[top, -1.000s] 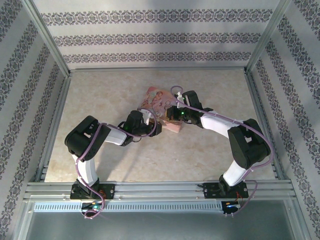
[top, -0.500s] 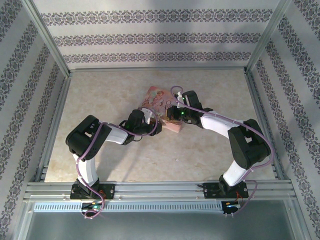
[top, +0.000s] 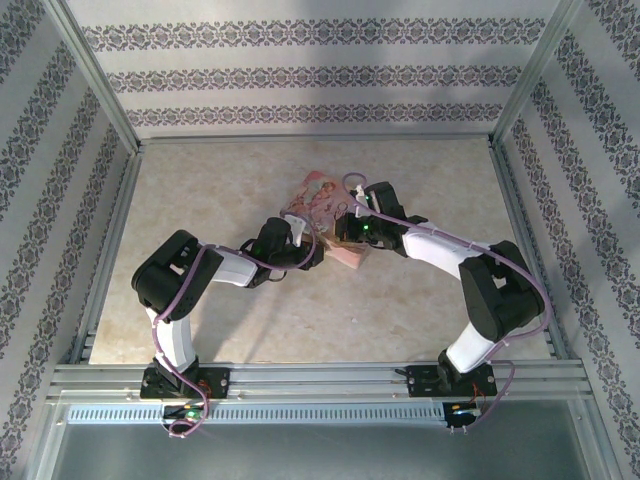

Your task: Unlock a padlock with a key

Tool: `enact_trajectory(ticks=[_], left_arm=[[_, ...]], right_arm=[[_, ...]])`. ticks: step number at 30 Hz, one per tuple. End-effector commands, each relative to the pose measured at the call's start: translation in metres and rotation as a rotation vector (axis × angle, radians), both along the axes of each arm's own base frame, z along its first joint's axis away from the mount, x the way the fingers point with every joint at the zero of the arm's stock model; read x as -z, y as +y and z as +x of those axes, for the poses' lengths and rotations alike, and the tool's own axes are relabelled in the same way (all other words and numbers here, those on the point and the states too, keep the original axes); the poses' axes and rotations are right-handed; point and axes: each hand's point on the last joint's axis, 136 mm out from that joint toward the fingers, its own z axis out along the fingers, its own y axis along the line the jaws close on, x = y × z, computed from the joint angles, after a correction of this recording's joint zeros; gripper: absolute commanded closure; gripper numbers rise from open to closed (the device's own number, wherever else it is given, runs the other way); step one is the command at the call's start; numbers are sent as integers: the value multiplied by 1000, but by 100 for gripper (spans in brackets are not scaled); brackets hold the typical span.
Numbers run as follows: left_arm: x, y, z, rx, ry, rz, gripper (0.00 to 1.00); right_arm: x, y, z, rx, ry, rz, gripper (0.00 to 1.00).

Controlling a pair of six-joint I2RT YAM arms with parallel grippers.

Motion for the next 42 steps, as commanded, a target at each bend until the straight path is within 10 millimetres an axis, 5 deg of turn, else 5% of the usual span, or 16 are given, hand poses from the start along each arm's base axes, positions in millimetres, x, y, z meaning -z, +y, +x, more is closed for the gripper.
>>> enact_trajectory(ticks=[1,8,16,21,30,42], left_arm=[[-30,-13,2,7,-46,-51,72],[-47,-17,-5,-9,-19,-100,73],[-65,-20,-16,-10,43,-163,74],[-74,-24,-20,3,85,-183,74],[-87,-28,-20,-13,135,-229,74],[-86,-28,-22,-48,222,-235,74]], right_arm=[[-31,7,-5,-34,-50,15,100],[-66,-10,-28,-48,-172,24,100],[-37,-28,-90,-116,-298,-44,100],[-17,-31,-111,-112,-419,-96,100],[17,-24,-117,-127,-501,-202,100],[34,-2,-104,-163,-552,-251,100]])
